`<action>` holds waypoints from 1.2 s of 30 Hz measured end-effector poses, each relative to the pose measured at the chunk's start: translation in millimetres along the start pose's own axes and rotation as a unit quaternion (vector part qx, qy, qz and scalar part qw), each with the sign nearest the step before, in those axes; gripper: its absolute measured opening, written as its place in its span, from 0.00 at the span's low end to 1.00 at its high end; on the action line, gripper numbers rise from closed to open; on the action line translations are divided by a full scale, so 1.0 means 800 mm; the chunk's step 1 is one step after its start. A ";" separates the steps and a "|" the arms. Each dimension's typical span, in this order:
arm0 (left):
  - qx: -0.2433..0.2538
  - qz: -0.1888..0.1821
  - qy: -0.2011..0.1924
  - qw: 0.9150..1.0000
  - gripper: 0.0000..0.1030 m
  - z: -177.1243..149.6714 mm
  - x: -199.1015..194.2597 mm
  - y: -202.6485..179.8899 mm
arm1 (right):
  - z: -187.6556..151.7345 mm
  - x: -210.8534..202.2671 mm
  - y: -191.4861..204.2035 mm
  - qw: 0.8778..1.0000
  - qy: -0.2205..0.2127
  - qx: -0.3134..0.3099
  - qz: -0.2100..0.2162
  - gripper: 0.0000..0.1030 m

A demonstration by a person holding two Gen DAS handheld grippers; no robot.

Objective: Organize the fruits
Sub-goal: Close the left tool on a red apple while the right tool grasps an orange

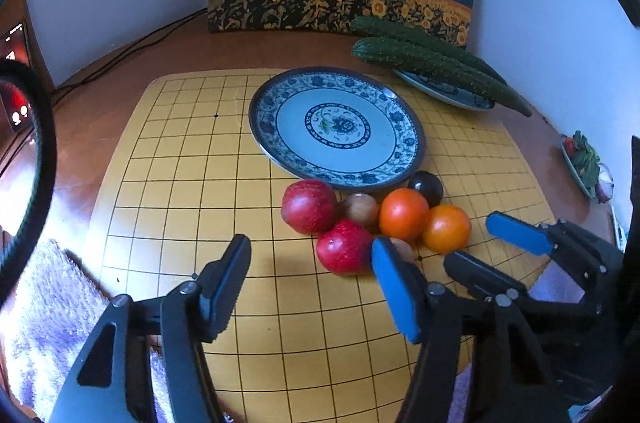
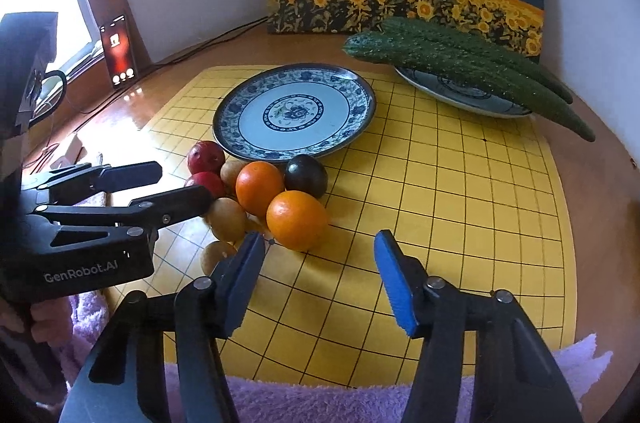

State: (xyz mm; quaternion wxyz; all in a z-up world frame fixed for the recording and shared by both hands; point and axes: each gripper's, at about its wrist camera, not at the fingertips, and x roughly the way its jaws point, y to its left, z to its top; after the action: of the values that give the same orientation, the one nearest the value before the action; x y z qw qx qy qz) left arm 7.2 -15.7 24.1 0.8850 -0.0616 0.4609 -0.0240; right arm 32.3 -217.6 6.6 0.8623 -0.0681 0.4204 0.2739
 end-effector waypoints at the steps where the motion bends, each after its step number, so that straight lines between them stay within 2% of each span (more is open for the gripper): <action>1: -0.005 -0.005 0.001 1.000 0.60 0.000 0.000 0.001 | 0.000 0.000 0.001 1.000 0.001 -0.001 0.001 0.55; 7: -0.021 -0.033 0.007 0.999 0.46 0.000 -0.002 0.003 | 0.003 0.001 0.001 1.000 0.000 -0.003 0.006 0.54; 14: -0.029 -0.028 0.004 0.999 0.45 -0.002 -0.009 0.008 | 0.003 0.004 0.002 1.000 0.001 -0.005 0.011 0.52; 26: -0.031 -0.040 0.007 0.999 0.45 0.002 0.005 0.000 | 0.002 0.009 0.001 1.000 0.005 -0.004 0.017 0.49; 29: -0.032 -0.048 0.008 0.998 0.40 0.002 0.006 0.001 | 0.003 0.011 0.004 1.000 0.007 -0.005 0.019 0.49; 31: -0.031 -0.057 0.009 0.998 0.32 0.002 0.007 0.000 | 0.003 0.012 0.005 1.000 0.008 -0.005 0.021 0.46; 36: -0.024 -0.059 0.008 0.998 0.32 0.001 0.005 -0.001 | 0.004 0.016 0.004 1.000 0.013 -0.003 0.021 0.44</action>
State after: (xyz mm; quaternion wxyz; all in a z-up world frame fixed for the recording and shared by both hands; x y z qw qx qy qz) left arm 9.9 -17.0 21.7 0.8768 -0.1092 0.4638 -0.0655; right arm 39.4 -208.5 -1.2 0.8508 -0.0650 0.4319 0.2921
